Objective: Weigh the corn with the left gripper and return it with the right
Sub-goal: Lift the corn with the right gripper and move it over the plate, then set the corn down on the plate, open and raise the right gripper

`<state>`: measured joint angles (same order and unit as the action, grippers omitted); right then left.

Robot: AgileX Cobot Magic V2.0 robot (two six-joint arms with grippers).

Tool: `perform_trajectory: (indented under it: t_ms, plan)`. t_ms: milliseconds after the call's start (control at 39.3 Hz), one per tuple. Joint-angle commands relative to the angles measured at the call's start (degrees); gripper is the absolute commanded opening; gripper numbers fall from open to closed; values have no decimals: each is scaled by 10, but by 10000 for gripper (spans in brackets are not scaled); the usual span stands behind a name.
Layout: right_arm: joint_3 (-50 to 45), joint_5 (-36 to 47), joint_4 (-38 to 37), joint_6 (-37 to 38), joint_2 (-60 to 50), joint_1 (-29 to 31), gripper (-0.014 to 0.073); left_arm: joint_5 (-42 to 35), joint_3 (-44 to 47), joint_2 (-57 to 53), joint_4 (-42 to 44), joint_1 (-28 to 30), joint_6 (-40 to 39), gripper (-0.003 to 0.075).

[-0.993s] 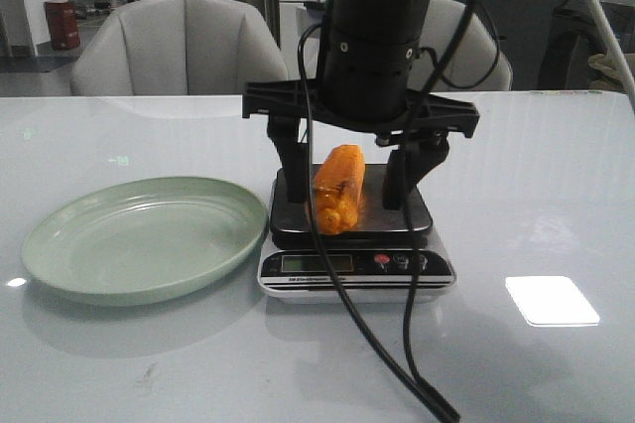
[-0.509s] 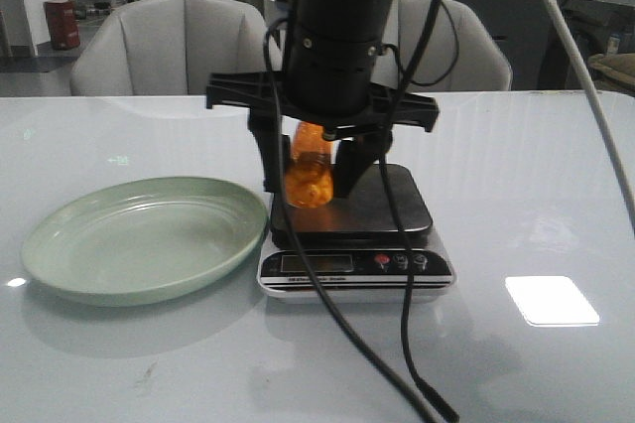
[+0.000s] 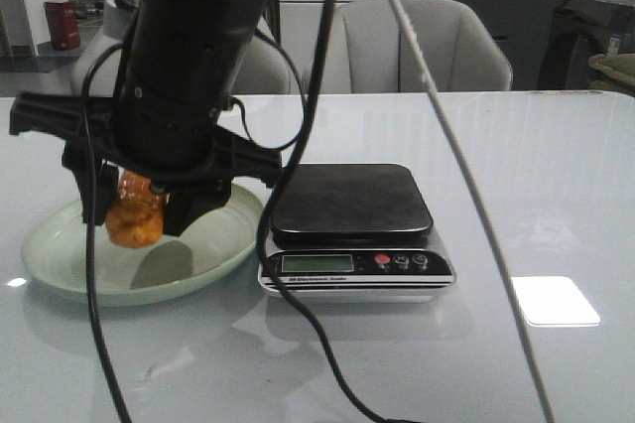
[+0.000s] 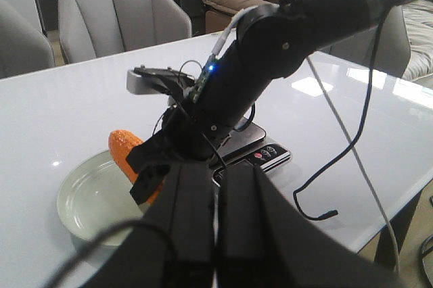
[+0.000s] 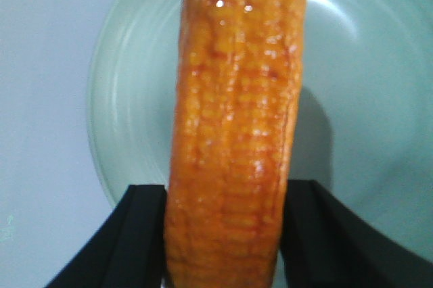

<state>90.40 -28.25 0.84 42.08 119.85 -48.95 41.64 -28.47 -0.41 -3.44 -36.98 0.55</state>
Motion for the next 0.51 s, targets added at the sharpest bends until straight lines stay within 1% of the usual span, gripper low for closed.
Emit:
perform_trajectory:
  t_ms: [0, 76, 178, 255, 280, 331, 484]
  plan:
    - [19, 34, 11, -1, -22, 2, 227, -46, -13, 1, -3, -3, 0, 114]
    - [19, 38, 16, 0, -15, 4, 332, -46, -13, 1, -3, -3, 0, 114]
    - [19, 53, 19, 0, -11, 4, 512, -46, -13, 1, -3, -3, 0, 114]
    - [21, 66, 19, 0, -11, 5, 600, -46, -13, 1, -3, -3, 0, 113]
    - [25, 66, 19, 0, -12, 5, 615, -46, -13, 1, -3, -3, 0, 114]
    - [35, 60, 19, 0, -12, 7, 604, -46, -13, 1, -3, -3, 0, 113]
    - [64, 3, 19, -1, -22, 23, 606, -46, -13, 1, -3, -3, 0, 113]
